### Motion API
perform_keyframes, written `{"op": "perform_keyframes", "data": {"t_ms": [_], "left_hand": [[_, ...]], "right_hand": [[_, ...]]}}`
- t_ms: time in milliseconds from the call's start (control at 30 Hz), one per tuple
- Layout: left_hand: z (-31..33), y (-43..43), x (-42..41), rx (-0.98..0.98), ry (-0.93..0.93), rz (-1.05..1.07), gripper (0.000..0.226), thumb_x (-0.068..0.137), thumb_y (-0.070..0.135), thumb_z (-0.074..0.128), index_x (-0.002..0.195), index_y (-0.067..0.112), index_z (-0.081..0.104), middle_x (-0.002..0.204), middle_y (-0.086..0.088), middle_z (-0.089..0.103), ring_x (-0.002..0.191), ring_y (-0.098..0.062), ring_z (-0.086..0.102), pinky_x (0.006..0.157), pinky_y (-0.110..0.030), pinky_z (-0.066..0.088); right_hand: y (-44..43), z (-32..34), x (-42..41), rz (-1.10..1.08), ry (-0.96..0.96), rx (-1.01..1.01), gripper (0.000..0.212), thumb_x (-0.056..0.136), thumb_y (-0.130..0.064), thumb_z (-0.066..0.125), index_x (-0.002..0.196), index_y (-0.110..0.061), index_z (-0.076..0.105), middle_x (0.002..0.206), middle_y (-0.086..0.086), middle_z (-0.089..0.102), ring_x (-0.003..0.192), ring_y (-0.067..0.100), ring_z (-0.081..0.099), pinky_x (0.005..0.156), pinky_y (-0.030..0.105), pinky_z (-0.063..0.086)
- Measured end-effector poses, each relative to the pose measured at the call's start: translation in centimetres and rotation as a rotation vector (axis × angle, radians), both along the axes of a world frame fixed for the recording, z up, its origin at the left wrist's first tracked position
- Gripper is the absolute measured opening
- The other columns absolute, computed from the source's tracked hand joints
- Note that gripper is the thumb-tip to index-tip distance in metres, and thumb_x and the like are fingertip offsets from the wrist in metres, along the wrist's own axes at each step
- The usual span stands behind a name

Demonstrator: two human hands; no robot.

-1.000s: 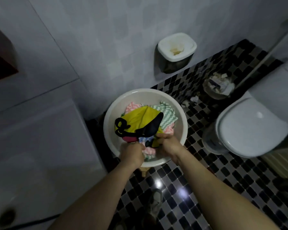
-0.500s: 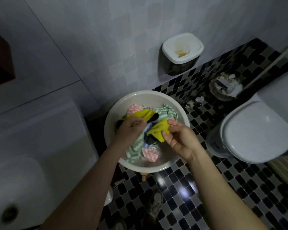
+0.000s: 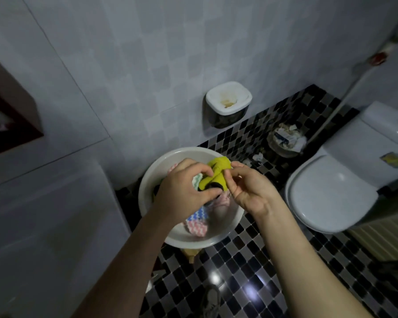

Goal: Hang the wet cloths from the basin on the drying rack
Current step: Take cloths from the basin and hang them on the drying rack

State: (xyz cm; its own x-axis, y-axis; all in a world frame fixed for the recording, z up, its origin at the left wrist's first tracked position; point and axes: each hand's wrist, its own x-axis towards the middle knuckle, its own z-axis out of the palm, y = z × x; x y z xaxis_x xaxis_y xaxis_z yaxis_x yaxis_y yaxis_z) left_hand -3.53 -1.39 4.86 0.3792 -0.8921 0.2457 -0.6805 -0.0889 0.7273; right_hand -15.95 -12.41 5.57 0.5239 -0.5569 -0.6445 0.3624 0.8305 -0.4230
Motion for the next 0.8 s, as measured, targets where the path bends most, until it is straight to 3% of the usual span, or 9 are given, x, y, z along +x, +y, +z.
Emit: {"op": "perform_keyframes", "data": {"t_ms": [133,233,333,467,567,667,733,800], "left_hand": [[1.6,0.6,-0.1,-0.076,0.037,0.022,0.008,0.073,0.021,0.073,0.079,0.026,0.070,0.088,0.012,0.060,0.084,-0.005,0.060,0.076,-0.020,0.046],[3.6,1.2,-0.6,-0.074,0.175,-0.019,0.023,0.077,0.018,0.074,0.064,0.034,0.063,0.074,0.015,0.065,0.074,0.003,0.060,0.070,-0.012,0.043],[6.2,1.6,-0.9,0.075,0.181,-0.103,0.029,0.082,0.026,0.068,0.057,0.033,0.057,0.057,0.023,0.059,0.057,0.008,0.052,0.057,-0.014,0.039],[9.8,2.5,-1.9,0.129,0.093,-0.286,0.014,0.084,0.035,0.069,0.070,0.030,0.069,0.068,0.014,0.066,0.069,-0.002,0.060,0.067,-0.029,0.049],[11.9,3.2,-3.1,0.118,0.026,-0.363,0.011,0.080,0.038,0.073,0.072,0.031,0.072,0.071,0.013,0.069,0.073,-0.005,0.064,0.071,-0.033,0.054],[13.7,4.0,-4.5,0.095,-0.029,-0.428,0.011,0.077,0.040,0.076,0.070,0.031,0.073,0.072,0.012,0.070,0.075,-0.005,0.064,0.071,-0.032,0.053],[14.6,4.6,-5.4,0.064,0.049,-0.488,0.011,0.078,0.034,0.077,0.071,0.025,0.074,0.070,0.010,0.069,0.069,-0.002,0.061,0.069,-0.027,0.049],[15.3,4.9,-6.3,0.026,0.173,-0.559,0.012,0.080,0.028,0.076,0.071,0.019,0.074,0.068,0.008,0.068,0.065,-0.002,0.059,0.068,-0.025,0.046]], "right_hand": [[1.9,1.4,-0.5,-0.054,-0.001,0.022,0.019,0.092,0.011,0.039,0.093,-0.002,0.052,0.087,0.018,0.057,0.066,0.026,0.067,0.047,0.024,0.056],[3.9,3.0,-1.3,-0.049,0.083,-0.049,0.010,0.093,0.003,0.046,0.091,-0.001,0.055,0.084,0.016,0.057,0.061,0.024,0.066,0.047,0.027,0.056],[6.5,5.5,-2.8,0.143,0.213,-0.309,0.016,0.091,-0.014,0.058,0.104,-0.007,0.061,0.083,0.007,0.058,0.078,0.019,0.061,0.062,0.034,0.060],[10.3,9.0,-5.2,0.404,0.265,-0.681,0.028,0.089,-0.009,0.060,0.116,-0.010,0.063,0.111,0.009,0.062,0.106,0.017,0.059,0.082,0.042,0.056],[12.6,10.4,-6.0,0.410,0.391,-0.886,0.026,0.086,-0.001,0.062,0.109,-0.014,0.063,0.091,0.004,0.063,0.088,0.016,0.062,0.076,0.038,0.054],[14.7,11.2,-7.7,0.316,0.569,-1.061,0.029,0.085,0.000,0.062,0.108,-0.017,0.064,0.092,0.009,0.068,0.083,0.022,0.066,0.070,0.040,0.054],[16.0,11.3,-9.5,0.244,0.701,-1.105,0.028,0.085,0.002,0.057,0.104,-0.015,0.067,0.096,0.010,0.071,0.087,0.026,0.069,0.071,0.044,0.057],[17.2,11.4,-11.7,0.147,0.845,-1.078,0.026,0.086,0.006,0.051,0.095,-0.012,0.067,0.086,0.006,0.071,0.077,0.018,0.070,0.060,0.034,0.057]]}}
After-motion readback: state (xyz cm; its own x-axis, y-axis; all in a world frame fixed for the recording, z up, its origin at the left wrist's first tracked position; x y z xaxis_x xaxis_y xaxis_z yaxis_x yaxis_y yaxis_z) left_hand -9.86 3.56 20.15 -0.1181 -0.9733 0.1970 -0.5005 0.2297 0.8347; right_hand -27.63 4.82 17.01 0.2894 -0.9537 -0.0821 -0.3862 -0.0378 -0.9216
